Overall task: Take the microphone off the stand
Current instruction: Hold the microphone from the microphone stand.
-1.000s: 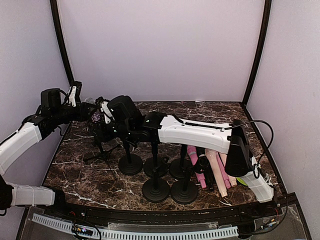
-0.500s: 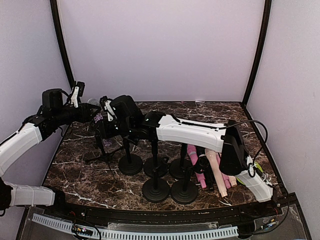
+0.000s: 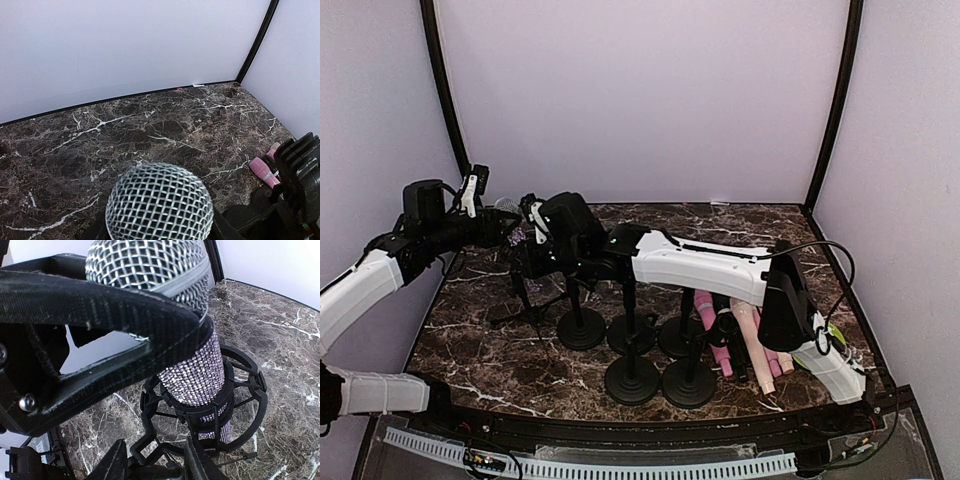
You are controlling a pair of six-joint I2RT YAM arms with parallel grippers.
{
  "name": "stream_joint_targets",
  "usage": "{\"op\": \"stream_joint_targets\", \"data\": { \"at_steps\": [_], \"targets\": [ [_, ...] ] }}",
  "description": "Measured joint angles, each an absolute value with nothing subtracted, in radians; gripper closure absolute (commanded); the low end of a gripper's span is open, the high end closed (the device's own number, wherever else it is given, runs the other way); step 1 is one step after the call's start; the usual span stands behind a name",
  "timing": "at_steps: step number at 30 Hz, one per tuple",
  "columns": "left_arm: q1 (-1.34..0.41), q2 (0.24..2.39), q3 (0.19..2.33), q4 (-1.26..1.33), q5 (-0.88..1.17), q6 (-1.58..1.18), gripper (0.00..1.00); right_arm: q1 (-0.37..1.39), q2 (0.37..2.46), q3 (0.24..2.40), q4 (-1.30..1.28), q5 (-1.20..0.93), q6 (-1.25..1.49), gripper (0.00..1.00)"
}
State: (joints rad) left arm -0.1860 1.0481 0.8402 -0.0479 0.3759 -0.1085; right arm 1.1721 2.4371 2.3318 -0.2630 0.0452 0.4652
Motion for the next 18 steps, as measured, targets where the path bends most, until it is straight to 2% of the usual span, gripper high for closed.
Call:
{"op": "stream_joint_targets", "data": {
  "at_steps": [10, 18],
  "targets": [
    [-0.189, 1.028, 0.823, -0.039, 0.364, -0.107, 1.0, 1.188, 2.437, 2.329, -0.267, 0.095, 0.454, 0.61],
    [-0.193, 1.028, 0.822, -0.038, 0.351, -0.1, 1.0, 1.205, 2.433, 2.318, -0.276, 0.137, 0.451, 0.57]
  ]
}}
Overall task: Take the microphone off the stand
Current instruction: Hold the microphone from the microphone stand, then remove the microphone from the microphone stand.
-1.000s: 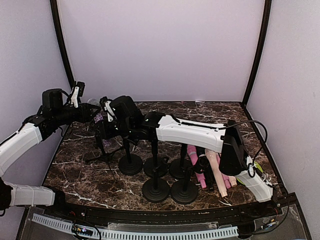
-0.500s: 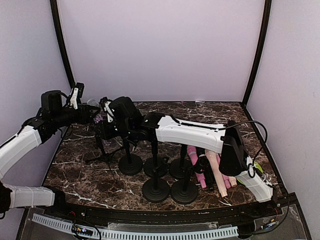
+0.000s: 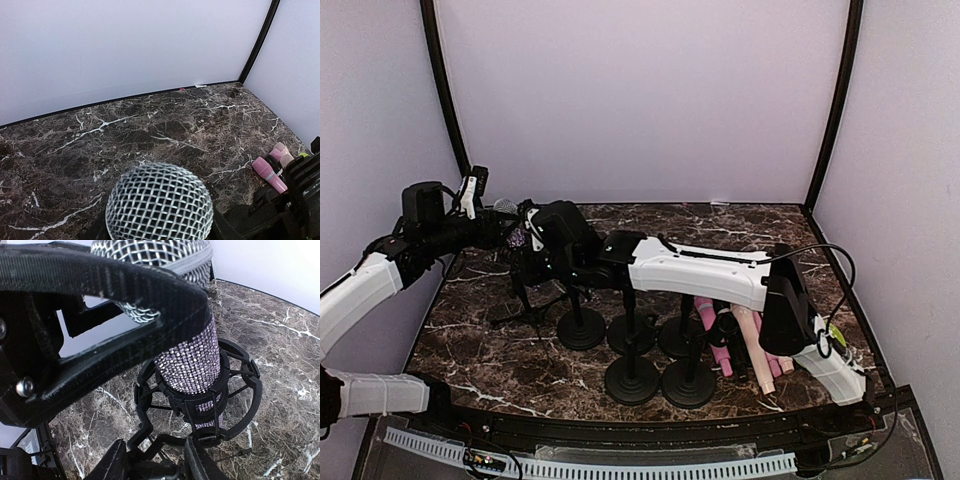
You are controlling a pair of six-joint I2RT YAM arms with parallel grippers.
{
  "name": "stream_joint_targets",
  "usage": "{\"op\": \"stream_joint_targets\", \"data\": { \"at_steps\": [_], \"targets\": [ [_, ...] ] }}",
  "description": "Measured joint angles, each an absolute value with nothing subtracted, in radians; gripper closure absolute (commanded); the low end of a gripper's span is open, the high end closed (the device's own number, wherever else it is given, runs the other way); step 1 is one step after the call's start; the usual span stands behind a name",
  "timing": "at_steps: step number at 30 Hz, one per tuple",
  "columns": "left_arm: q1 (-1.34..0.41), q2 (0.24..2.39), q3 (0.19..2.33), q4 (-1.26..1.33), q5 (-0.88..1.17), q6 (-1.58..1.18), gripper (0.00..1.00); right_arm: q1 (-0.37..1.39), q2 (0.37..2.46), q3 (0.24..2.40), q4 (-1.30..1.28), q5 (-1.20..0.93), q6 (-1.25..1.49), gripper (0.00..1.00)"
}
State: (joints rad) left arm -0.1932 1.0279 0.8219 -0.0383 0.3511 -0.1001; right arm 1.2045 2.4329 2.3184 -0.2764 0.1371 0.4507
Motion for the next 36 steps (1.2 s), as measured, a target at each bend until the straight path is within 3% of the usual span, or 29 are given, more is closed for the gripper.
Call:
{"op": "stream_joint_targets", "data": {
  "at_steps": [15, 36],
  "targets": [
    [-0.2, 1.026, 0.822, -0.038, 0.351, -0.097, 1.0, 1.208, 2.396, 2.275, -0.293, 0.149, 0.494, 0.42],
    [-0.206, 1.022, 0.822, -0.038, 0.345, -0.085, 1.0, 1.208, 2.395, 2.257, -0.284, 0.15, 0.588, 0.47]
  ]
}}
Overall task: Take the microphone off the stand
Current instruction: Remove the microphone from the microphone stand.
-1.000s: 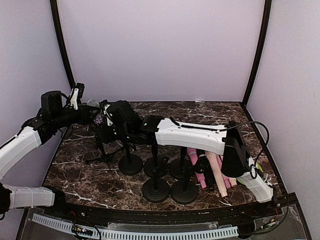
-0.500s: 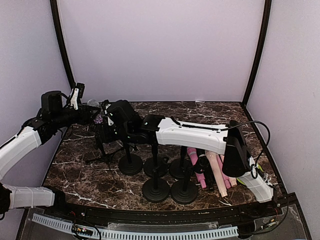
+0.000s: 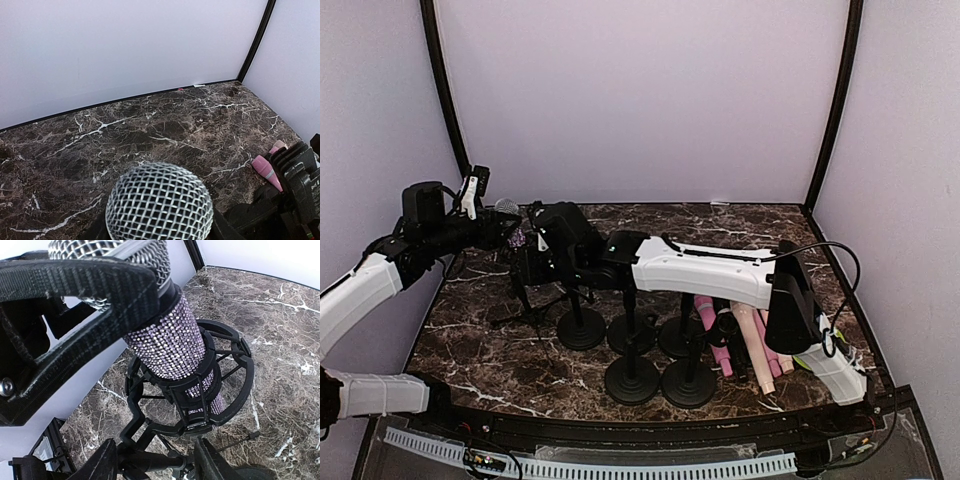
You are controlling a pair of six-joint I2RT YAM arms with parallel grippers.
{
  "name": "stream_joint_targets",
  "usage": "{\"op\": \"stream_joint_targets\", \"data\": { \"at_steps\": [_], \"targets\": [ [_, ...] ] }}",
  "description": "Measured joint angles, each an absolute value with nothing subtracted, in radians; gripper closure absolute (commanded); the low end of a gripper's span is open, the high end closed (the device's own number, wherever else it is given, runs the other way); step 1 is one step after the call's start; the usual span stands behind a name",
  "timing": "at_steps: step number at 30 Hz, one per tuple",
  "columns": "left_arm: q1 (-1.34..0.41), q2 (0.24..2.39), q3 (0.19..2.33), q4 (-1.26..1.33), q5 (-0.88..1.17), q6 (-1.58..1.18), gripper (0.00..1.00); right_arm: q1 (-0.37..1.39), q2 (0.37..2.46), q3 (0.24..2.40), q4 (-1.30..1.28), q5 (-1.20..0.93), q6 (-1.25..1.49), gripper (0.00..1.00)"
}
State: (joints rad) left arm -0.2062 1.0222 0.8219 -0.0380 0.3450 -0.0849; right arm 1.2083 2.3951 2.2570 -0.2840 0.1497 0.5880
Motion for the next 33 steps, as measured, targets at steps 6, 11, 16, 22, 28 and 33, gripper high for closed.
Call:
{"op": "stream_joint_targets", "data": {
  "at_steps": [6, 11, 16, 22, 28, 33],
  "targets": [
    [-0.207, 1.02, 0.822, -0.038, 0.344, -0.078, 1.0, 1.209, 2.394, 2.253, -0.284, 0.15, 0.622, 0.47],
    [-0.208, 1.02, 0.822, -0.035, 0.345, -0.075, 1.0, 1.209, 2.393, 2.253, -0.289, 0.151, 0.642, 0.47],
    [-0.208, 1.02, 0.826, -0.037, 0.351, -0.072, 1.0, 1.211, 2.392, 2.253, -0.294, 0.156, 0.656, 0.48],
    [-0.208, 1.021, 0.846, -0.058, 0.364, -0.051, 1.0, 1.213, 2.391, 2.253, -0.298, 0.158, 0.668, 0.48],
    [-0.208, 1.021, 0.88, -0.057, 0.376, -0.034, 1.0, 1.213, 2.39, 2.253, -0.304, 0.165, 0.672, 0.48],
    [-0.208, 1.023, 0.915, -0.059, 0.377, -0.031, 1.0, 1.213, 2.39, 2.253, -0.306, 0.17, 0.672, 0.48]
  ]
}}
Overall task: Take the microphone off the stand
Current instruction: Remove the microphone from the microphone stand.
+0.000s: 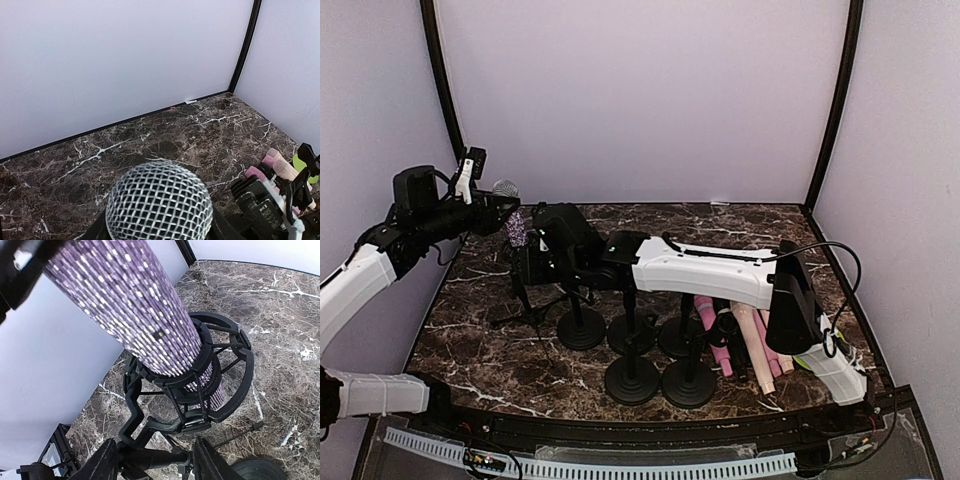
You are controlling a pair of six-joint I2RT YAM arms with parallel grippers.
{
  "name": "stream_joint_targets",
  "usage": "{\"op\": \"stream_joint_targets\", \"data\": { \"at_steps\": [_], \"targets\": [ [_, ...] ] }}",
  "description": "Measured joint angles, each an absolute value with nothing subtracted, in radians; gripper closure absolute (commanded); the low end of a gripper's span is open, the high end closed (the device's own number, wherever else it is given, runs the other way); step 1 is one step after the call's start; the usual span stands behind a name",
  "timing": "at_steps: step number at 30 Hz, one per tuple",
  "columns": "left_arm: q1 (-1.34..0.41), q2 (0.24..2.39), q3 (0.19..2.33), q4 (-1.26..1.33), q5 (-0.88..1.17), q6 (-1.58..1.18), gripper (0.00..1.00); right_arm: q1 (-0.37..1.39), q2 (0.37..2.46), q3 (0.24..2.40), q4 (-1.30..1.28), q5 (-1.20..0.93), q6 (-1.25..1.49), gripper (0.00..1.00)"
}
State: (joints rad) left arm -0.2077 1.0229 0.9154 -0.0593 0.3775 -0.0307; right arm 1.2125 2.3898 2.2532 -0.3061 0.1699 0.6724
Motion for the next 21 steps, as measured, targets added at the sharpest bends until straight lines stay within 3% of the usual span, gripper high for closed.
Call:
{"op": "stream_joint_targets", "data": {
  "at_steps": [21],
  "targets": [
    [-0.213, 0.986, 1.138, -0.166, 0.296, 0.001, 1.0, 1.209, 2.388, 2.278, -0.361, 0.176, 0.654, 0.47]
  ]
}}
